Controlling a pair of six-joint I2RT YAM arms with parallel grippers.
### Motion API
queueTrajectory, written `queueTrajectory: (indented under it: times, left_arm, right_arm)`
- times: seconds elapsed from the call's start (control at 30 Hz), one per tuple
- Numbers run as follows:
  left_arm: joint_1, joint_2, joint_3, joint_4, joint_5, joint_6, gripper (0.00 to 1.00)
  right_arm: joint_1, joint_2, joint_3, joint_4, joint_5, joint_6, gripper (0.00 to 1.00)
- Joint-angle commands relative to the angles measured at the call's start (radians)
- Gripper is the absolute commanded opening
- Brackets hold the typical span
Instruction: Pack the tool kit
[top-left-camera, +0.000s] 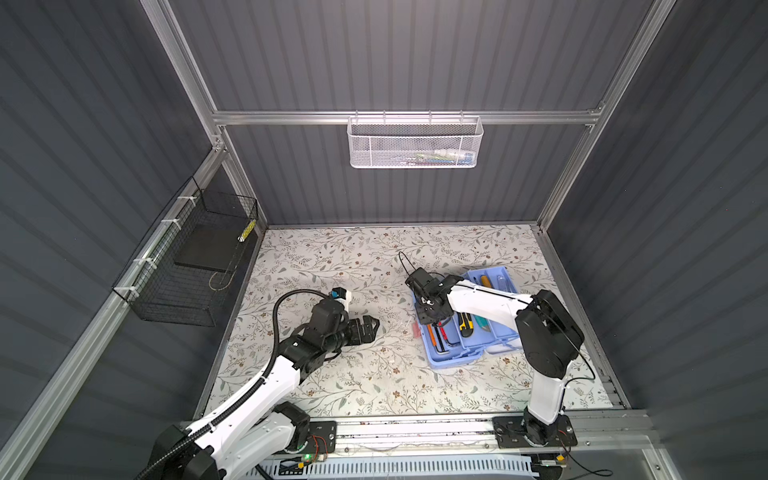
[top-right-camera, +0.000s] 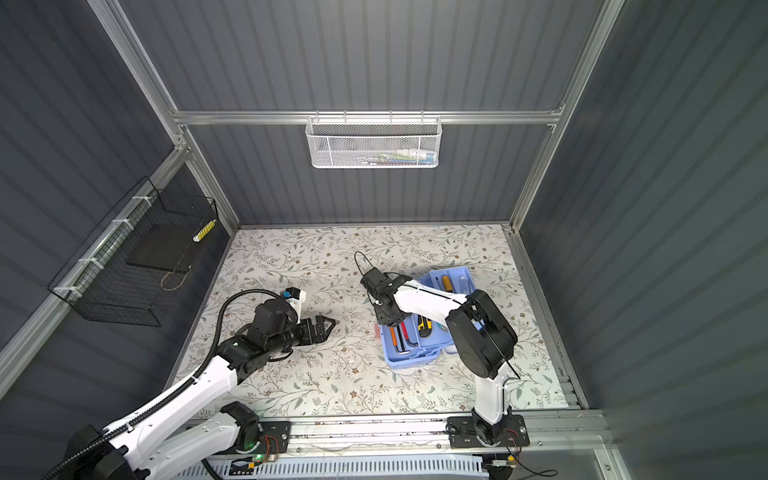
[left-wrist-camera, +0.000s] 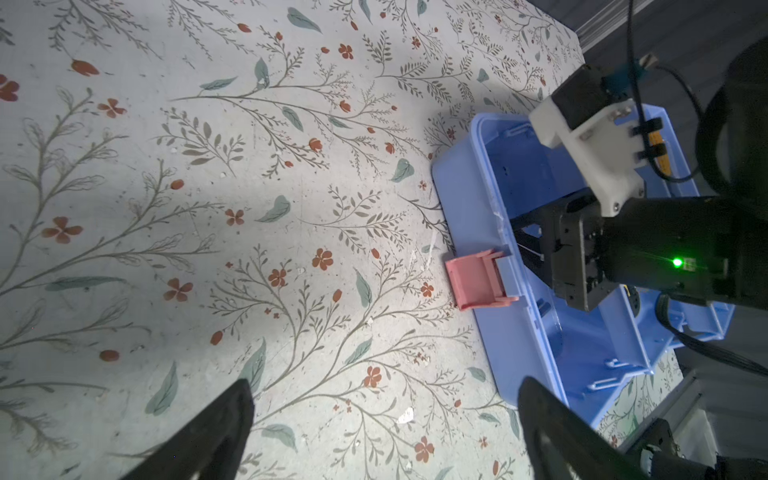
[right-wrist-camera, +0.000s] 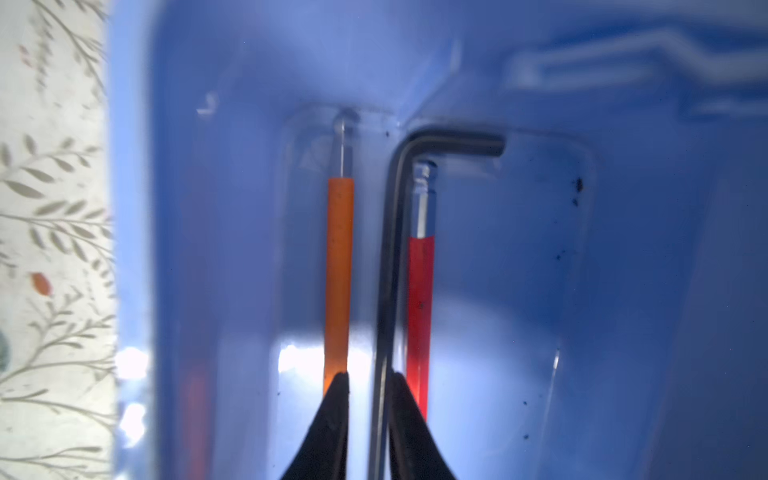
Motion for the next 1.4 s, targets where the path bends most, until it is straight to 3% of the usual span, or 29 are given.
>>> queueTrajectory:
  times: [0.0, 0.13, 0.33, 0.57, 0.77, 1.1, 1.37]
  left_arm:
    - [-0.012, 0.021, -0.006, 0.023, -0.011, -0.026, 1.00]
    - [-0.045, 0.067, 0.026, 0.036, -0.013, -0.026, 0.99]
    - [-0.148, 0.190, 0.122, 0.066, -0.055, -0.003, 0.99]
    - [-0.213, 0.405, 0.254, 0.145, -0.057, -0.015, 1.00]
    - [-0.223, 0.605, 0.423, 0.066, -0.099, -0.005, 1.00]
    - [-0.231, 0.784, 0.523, 0.047, -0.103, -0.019, 1.00]
    - [-0.233, 0.801, 0.547, -0.087, -0.188, 0.124, 0.99]
  right_arm:
    - [-0.005, -0.006, 0.036, -0.028, 0.004, -0.013, 0.24]
    - [-0.005, -0.075, 0.051, -0.055, -0.002, -0.013, 0.26]
    - [-0.008, -0.315, -0.001, -0.072, -0.027, -0.009, 0.31]
    - [-0.033, -0.645, -0.194, -0.081, -0.091, 0.054, 0.35]
    - [-0.037, -0.874, -0.335, -0.058, -0.140, 0.112, 0.37]
    - [-0.053, -0.916, -0.346, -0.111, -0.111, 0.134, 0.38]
    - [-0.117, -0.927, -0.335, -0.112, -0.181, 0.106, 0.40]
